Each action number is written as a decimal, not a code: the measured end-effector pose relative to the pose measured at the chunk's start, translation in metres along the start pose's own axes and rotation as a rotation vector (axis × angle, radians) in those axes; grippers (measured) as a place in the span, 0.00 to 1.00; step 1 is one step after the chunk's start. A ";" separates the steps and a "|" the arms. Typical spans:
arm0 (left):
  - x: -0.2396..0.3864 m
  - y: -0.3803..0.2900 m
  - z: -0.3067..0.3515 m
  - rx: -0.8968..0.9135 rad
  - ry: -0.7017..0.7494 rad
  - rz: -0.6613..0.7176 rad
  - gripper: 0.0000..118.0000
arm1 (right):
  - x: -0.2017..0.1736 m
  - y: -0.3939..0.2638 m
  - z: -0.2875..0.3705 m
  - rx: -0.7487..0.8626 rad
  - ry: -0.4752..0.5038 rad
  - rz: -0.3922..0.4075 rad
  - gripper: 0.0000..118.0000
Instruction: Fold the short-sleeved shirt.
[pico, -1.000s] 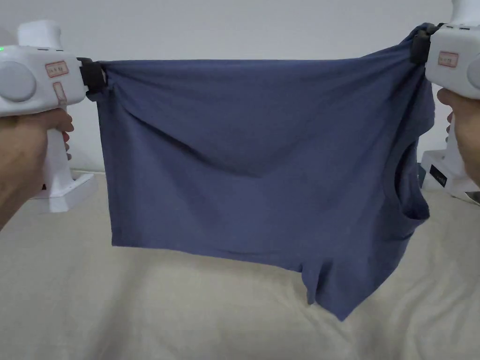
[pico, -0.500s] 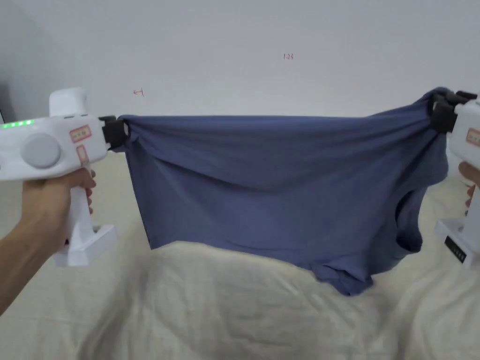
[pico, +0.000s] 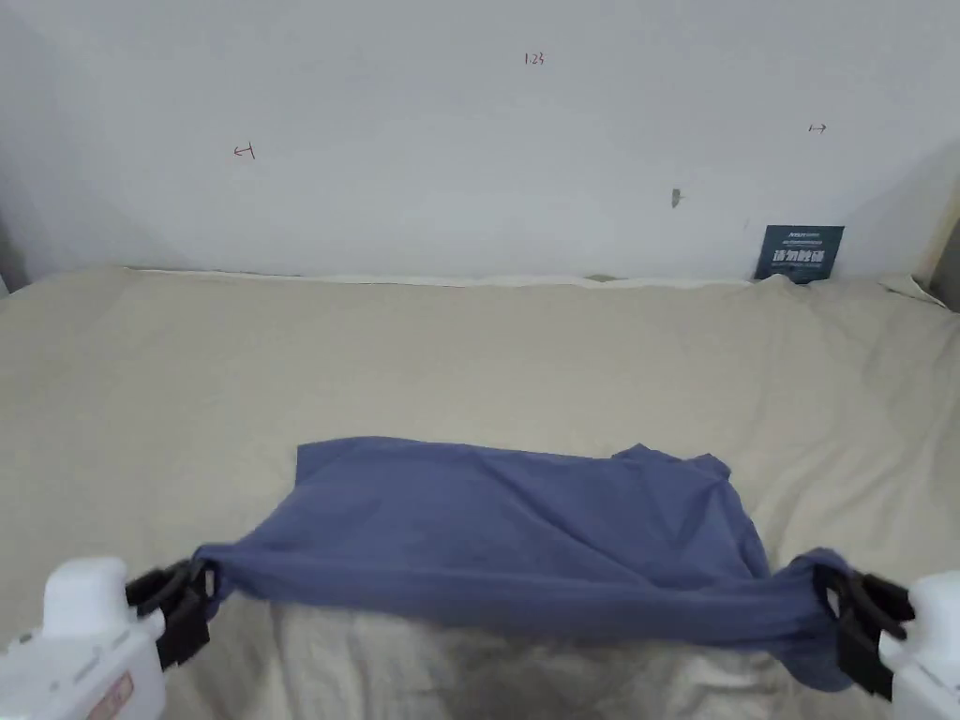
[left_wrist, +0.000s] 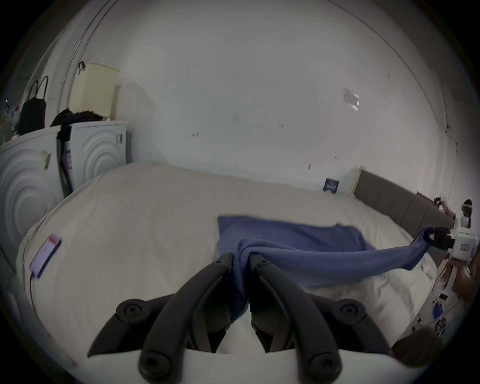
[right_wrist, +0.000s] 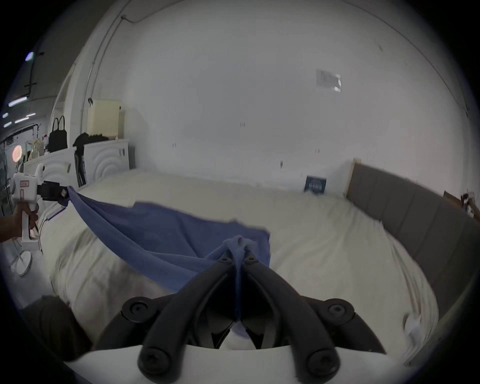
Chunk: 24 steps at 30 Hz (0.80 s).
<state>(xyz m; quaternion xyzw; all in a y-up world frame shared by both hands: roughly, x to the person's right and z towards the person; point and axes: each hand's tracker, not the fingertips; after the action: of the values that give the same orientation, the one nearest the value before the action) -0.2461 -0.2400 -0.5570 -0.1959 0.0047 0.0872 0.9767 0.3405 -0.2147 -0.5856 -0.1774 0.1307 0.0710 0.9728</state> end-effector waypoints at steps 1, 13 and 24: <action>-0.003 -0.018 0.003 -0.014 0.001 -0.012 0.10 | -0.003 -0.012 0.004 -0.014 0.007 -0.012 0.02; -0.013 -0.138 0.047 -0.177 0.101 -0.075 0.10 | -0.013 -0.108 0.031 -0.116 0.048 -0.191 0.02; -0.001 -0.119 0.105 -0.031 0.150 0.019 1.00 | -0.026 -0.089 0.079 -0.035 -0.045 -0.115 1.00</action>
<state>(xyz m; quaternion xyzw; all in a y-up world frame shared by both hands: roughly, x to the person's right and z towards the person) -0.2290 -0.3079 -0.4146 -0.2171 0.0784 0.0817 0.9696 0.3506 -0.2705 -0.4779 -0.2001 0.0970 0.0212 0.9747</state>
